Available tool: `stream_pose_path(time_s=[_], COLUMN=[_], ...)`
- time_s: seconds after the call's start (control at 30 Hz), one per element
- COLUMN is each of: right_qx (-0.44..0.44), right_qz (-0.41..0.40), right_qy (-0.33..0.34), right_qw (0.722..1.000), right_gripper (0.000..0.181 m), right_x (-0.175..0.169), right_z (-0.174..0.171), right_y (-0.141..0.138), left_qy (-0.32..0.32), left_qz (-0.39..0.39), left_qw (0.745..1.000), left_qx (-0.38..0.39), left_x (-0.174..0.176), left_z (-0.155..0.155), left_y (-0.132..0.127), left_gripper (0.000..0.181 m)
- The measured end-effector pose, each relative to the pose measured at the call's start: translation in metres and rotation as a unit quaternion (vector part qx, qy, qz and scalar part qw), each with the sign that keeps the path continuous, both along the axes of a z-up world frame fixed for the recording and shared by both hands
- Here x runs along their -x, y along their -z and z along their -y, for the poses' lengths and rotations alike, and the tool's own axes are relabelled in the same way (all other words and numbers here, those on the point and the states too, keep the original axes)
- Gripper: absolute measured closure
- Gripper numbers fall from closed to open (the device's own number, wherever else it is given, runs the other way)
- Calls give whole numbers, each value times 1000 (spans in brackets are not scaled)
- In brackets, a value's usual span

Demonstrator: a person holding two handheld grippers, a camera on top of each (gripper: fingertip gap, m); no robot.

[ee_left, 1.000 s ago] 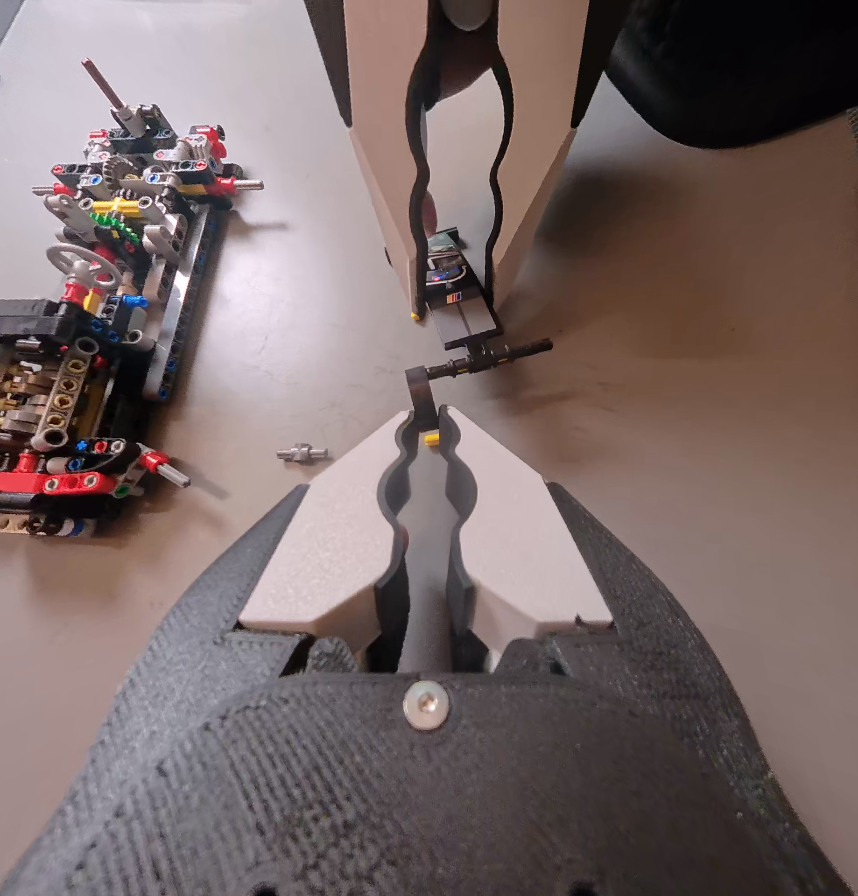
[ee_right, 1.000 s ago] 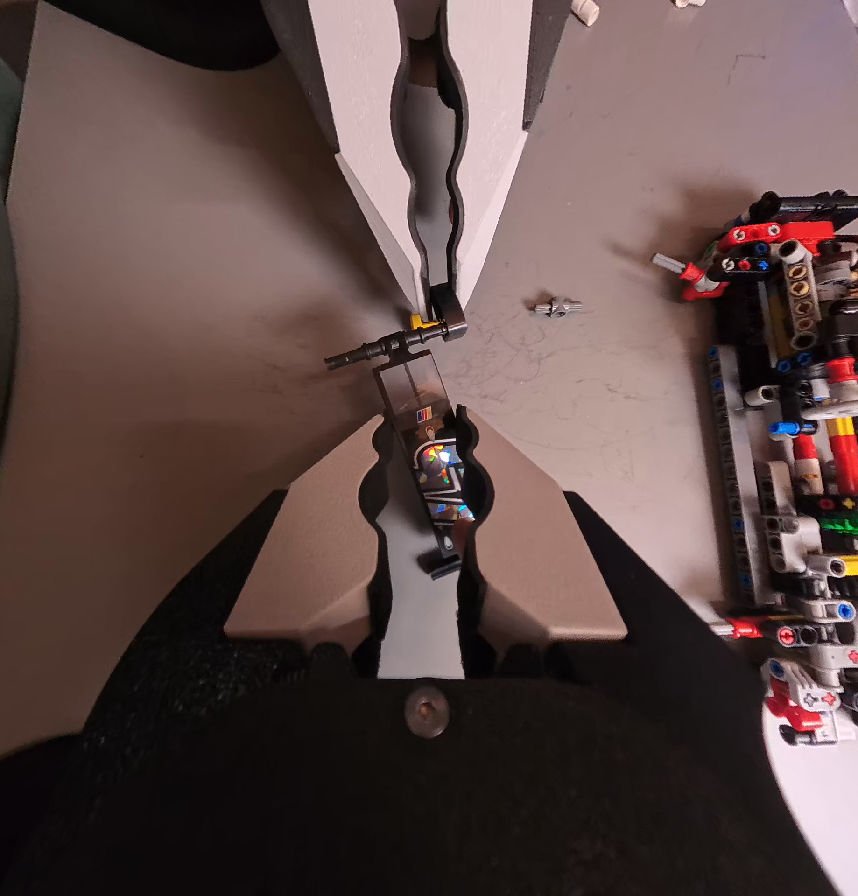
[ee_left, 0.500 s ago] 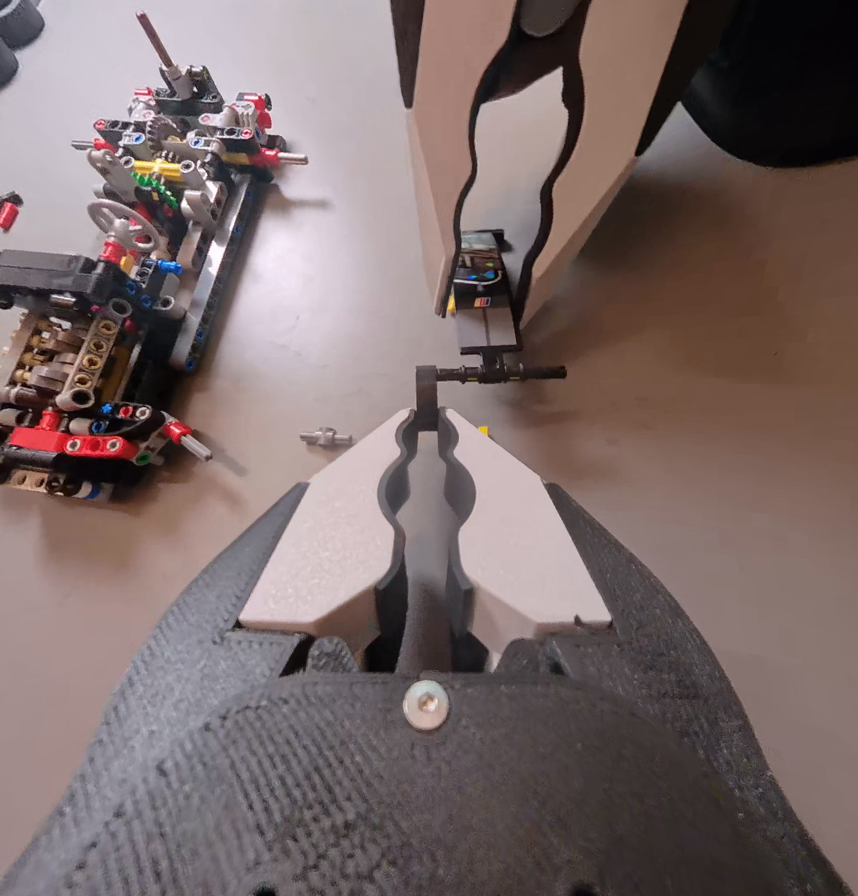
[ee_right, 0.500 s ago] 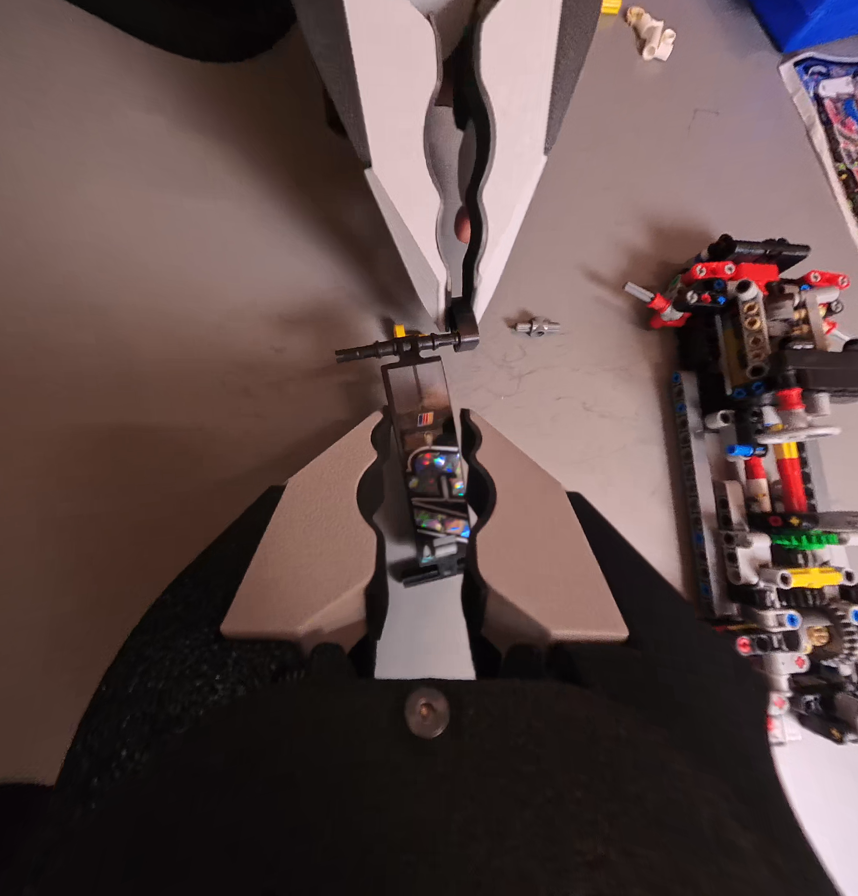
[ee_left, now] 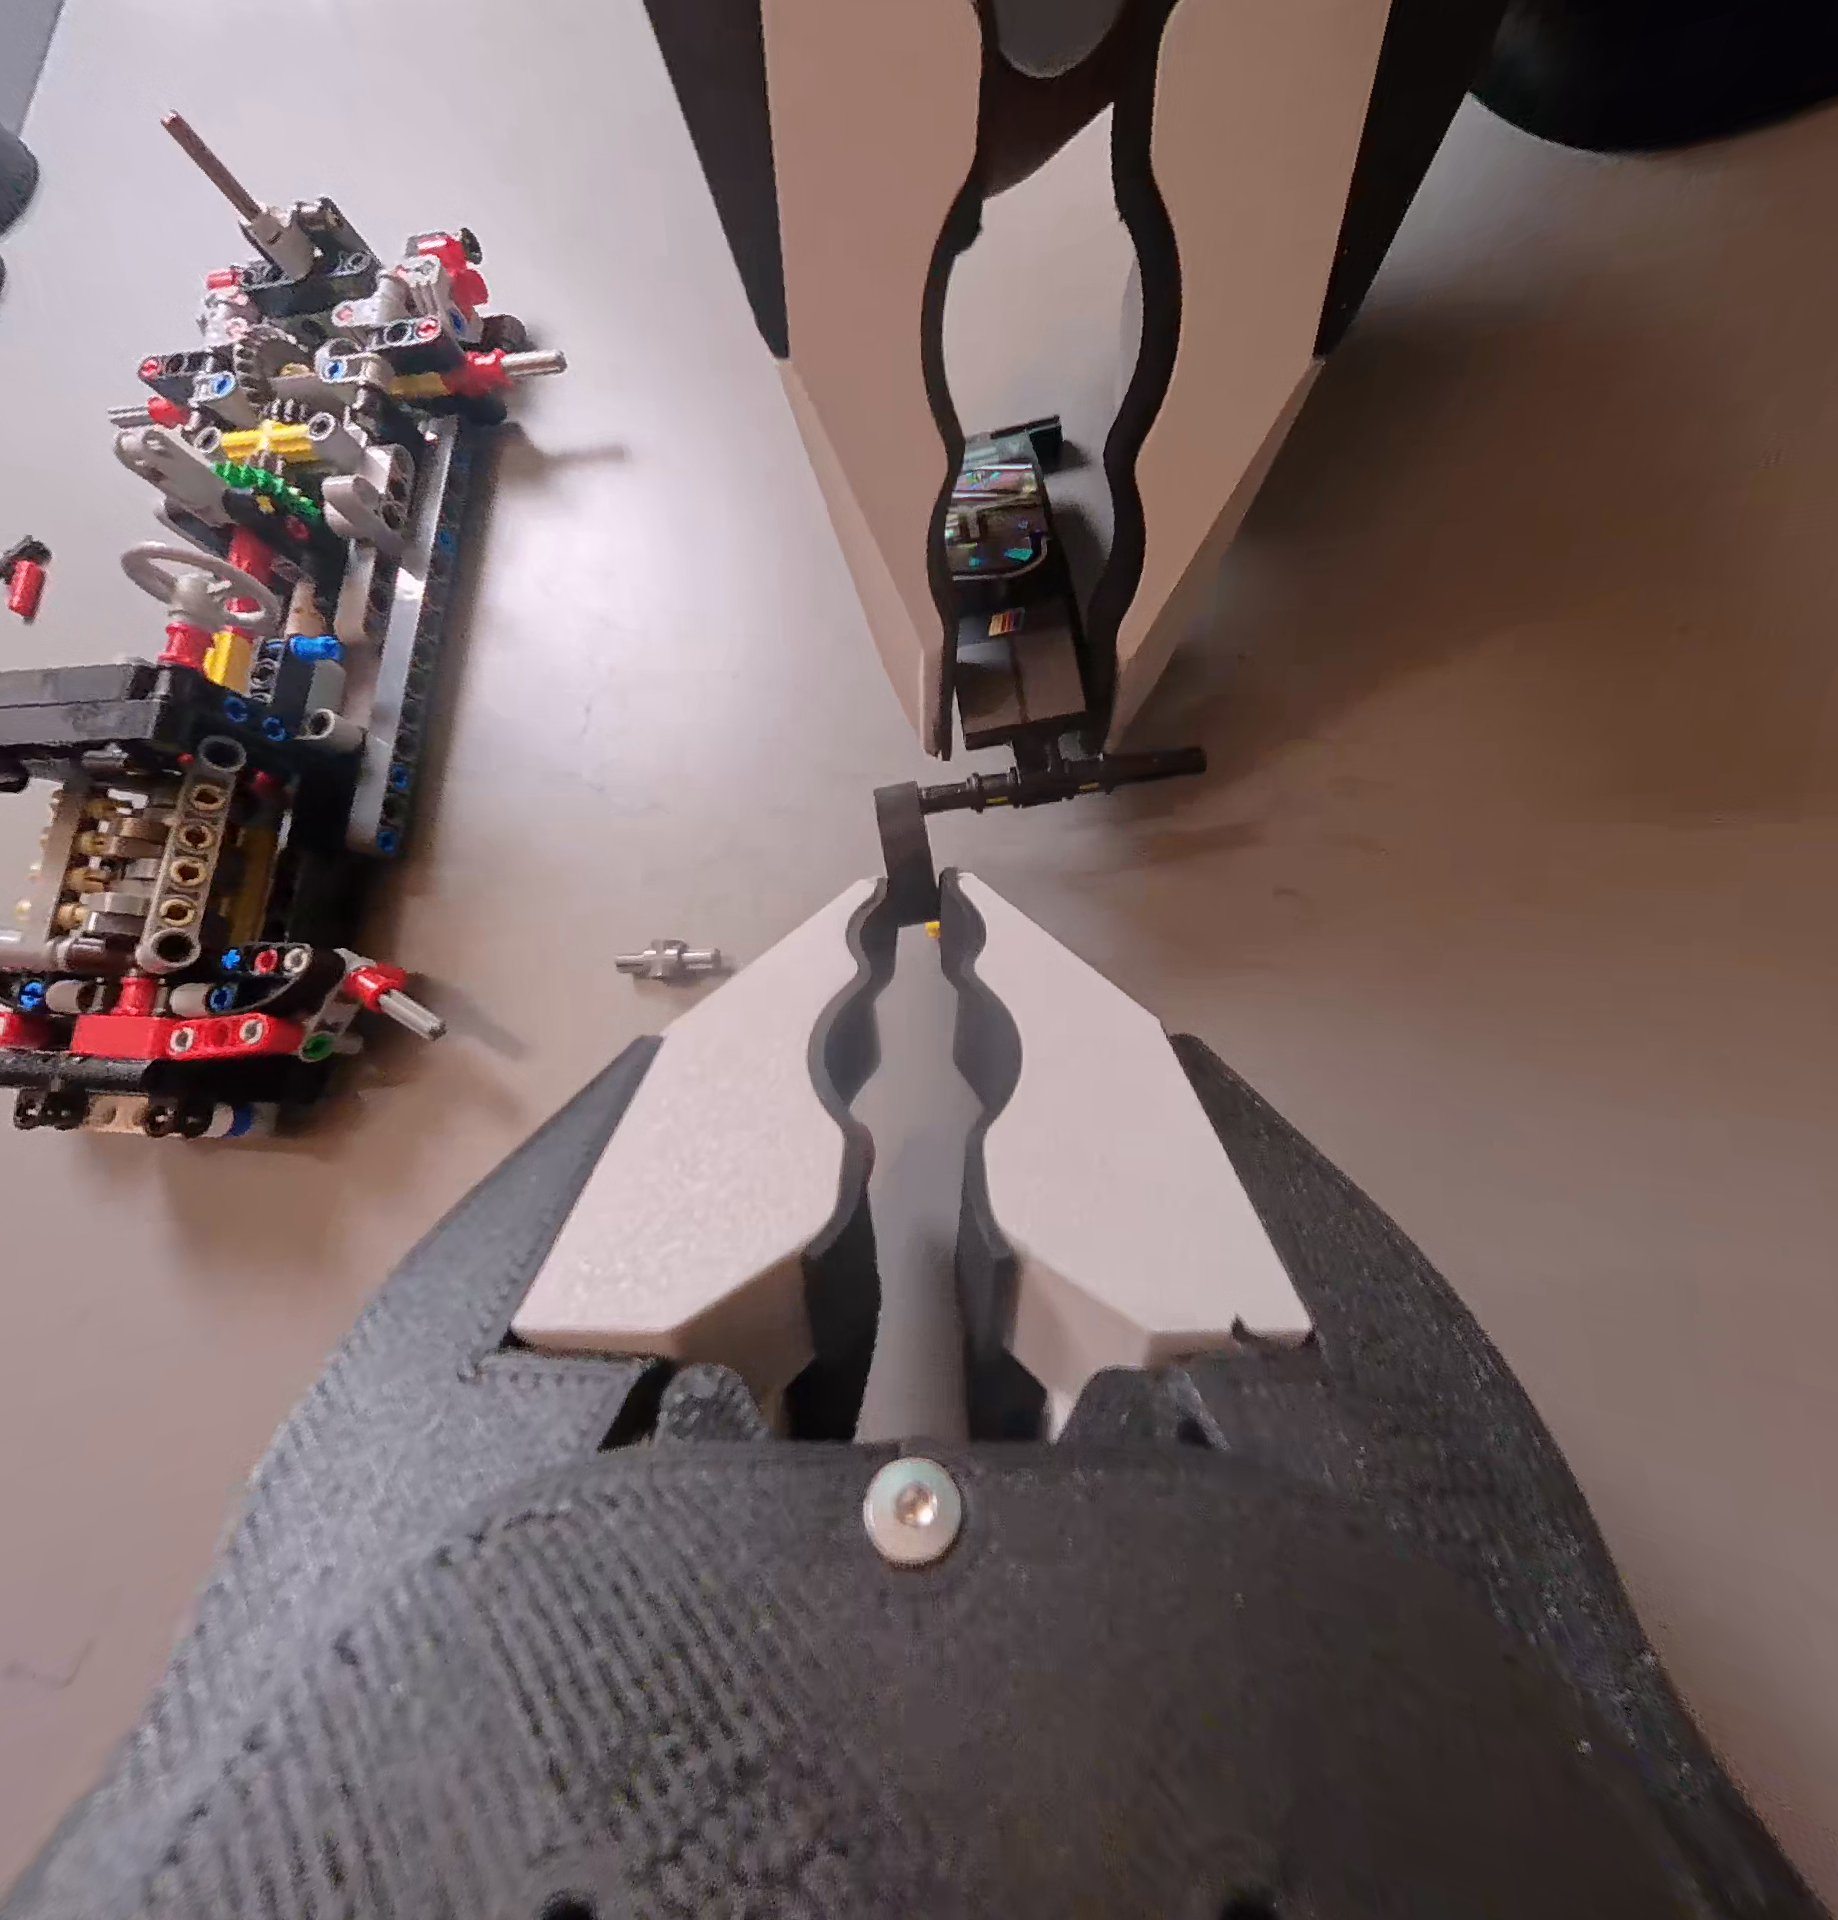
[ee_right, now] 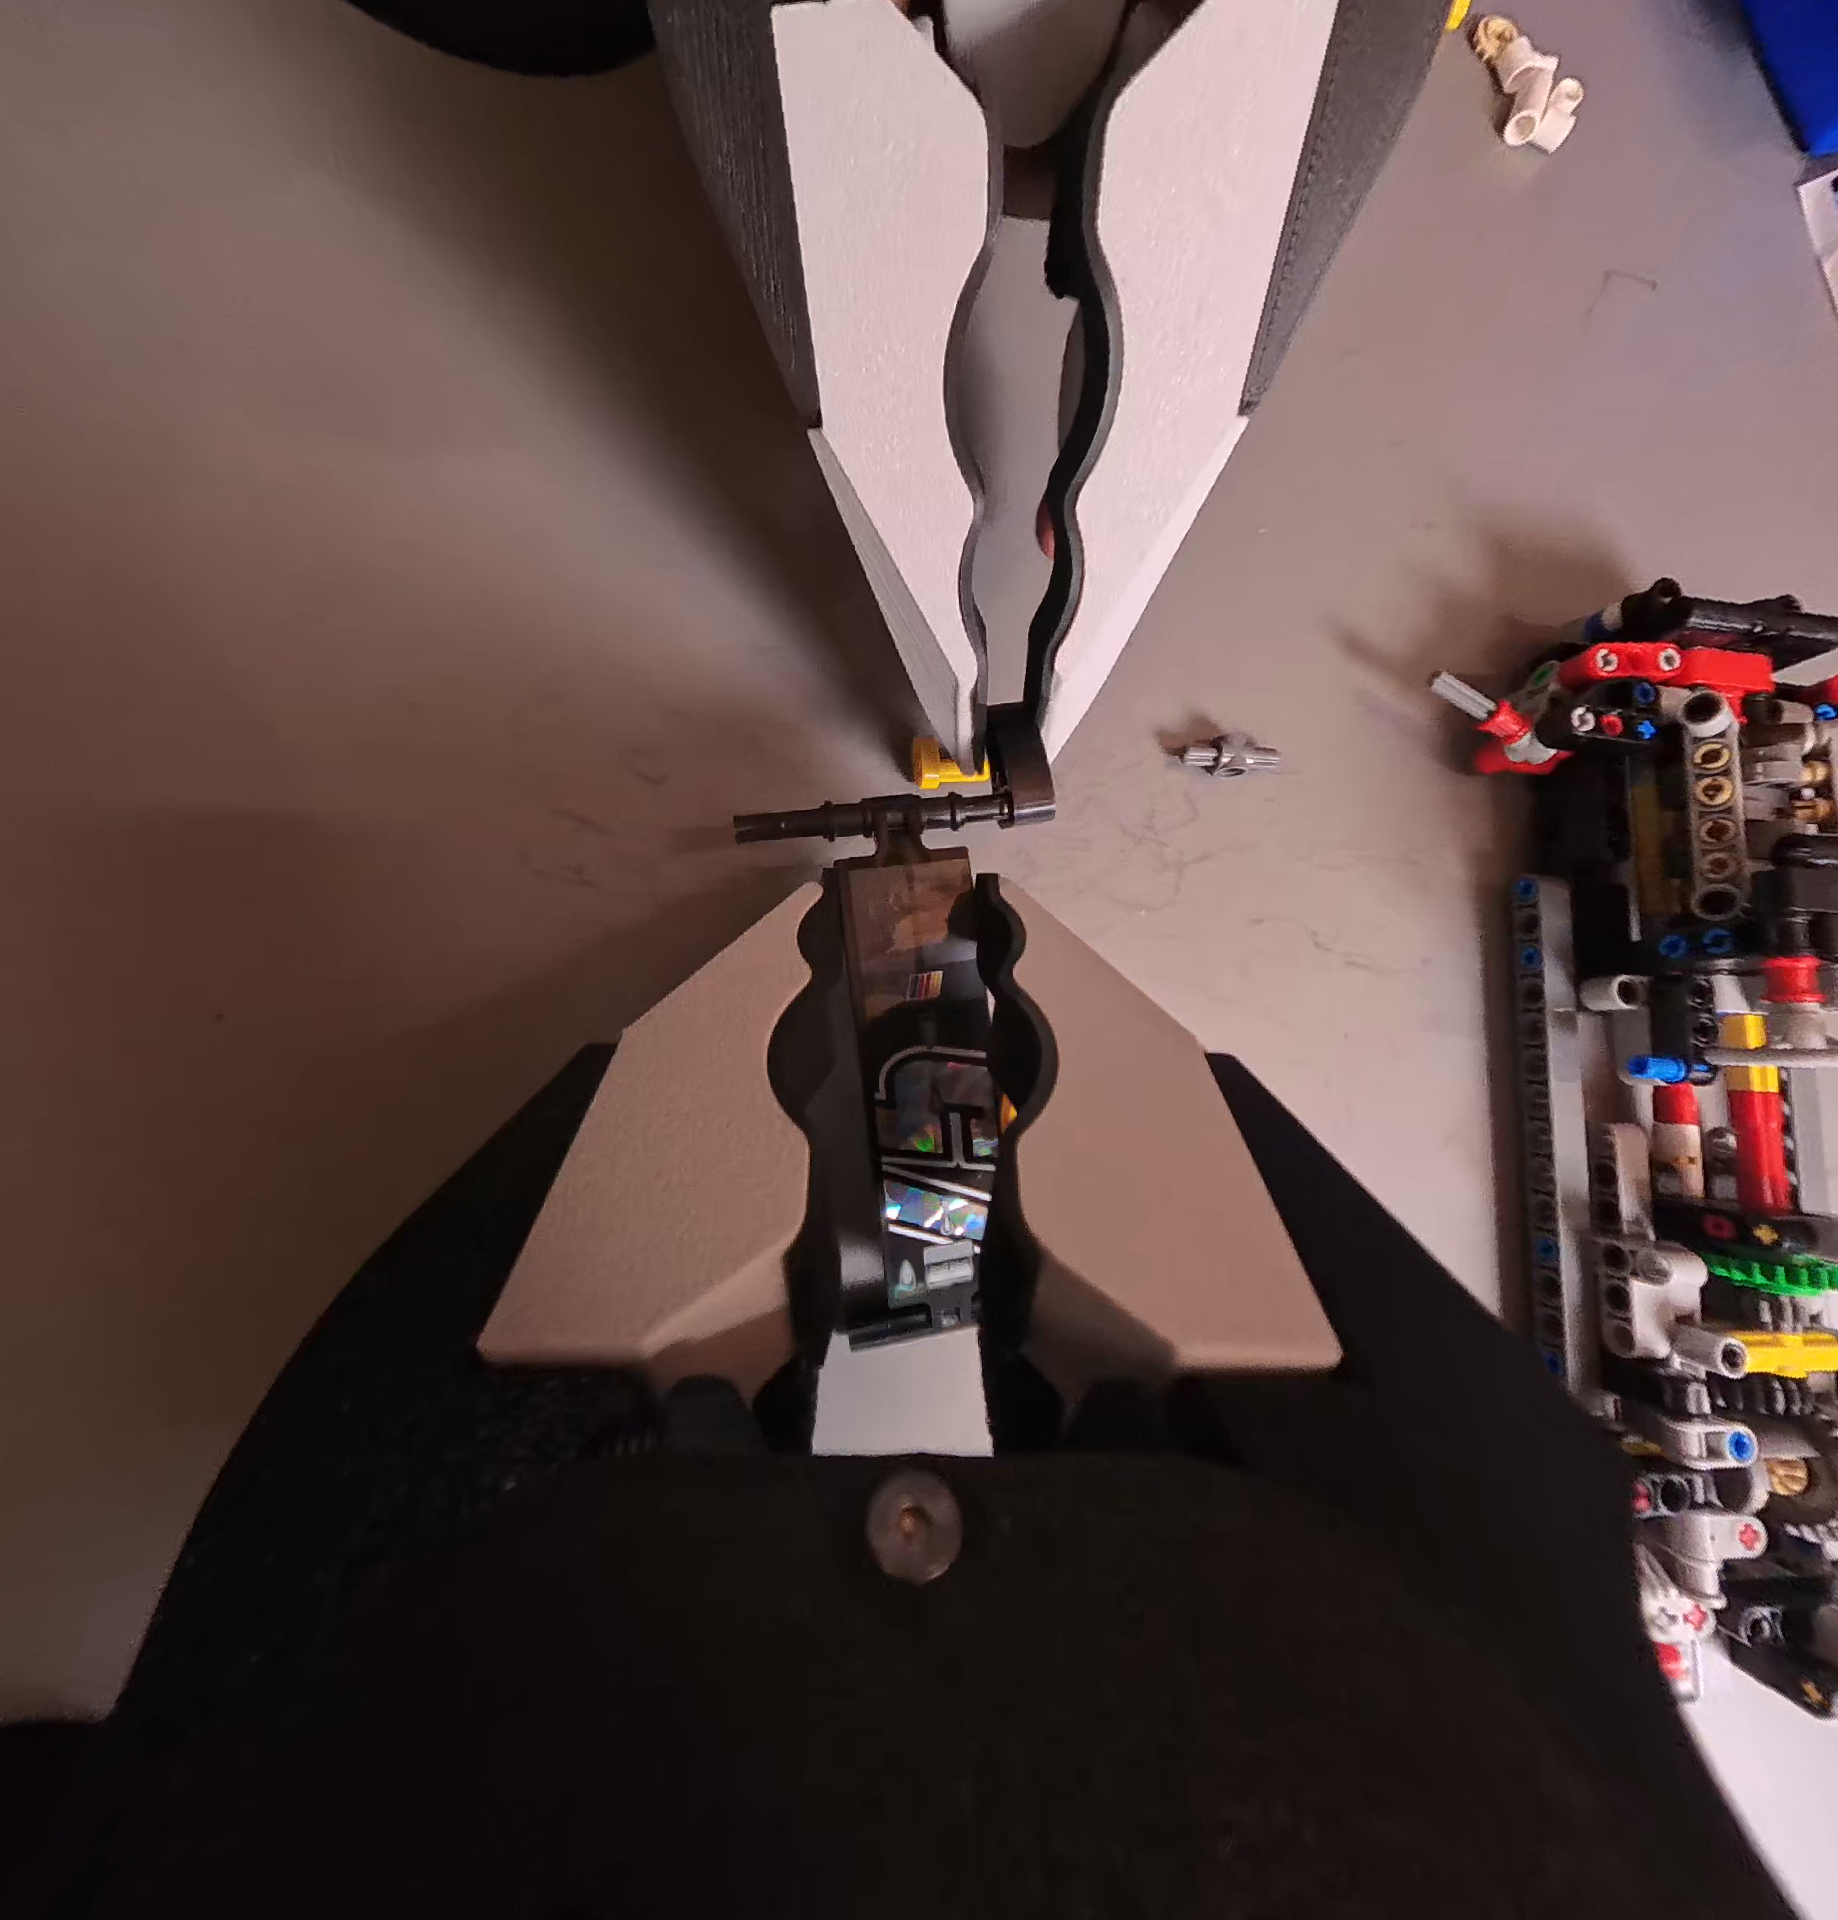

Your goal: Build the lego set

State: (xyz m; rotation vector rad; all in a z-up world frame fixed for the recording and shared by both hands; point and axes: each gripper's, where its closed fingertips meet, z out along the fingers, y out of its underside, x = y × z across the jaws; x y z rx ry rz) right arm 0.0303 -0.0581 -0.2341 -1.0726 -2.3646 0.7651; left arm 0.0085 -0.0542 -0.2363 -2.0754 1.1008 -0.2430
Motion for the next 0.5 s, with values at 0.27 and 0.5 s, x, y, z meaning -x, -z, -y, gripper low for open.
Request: stream_pose_path(time_s=[0.27,0.5], right_qx=[14,36], right_qz=[4,-3], right_qy=[0,-2], right_qw=[1000,999], right_gripper=[159,159], right_x=[-2,-4], right_z=[0,1], right_y=[0,-3], left_qy=[9,23], left_qz=[3,28], left_qw=[1000,999], left_qx=[0,-6], left_x=[-3,-7], left_z=[2,3], left_y=[0,-4], left_gripper=[175,175])
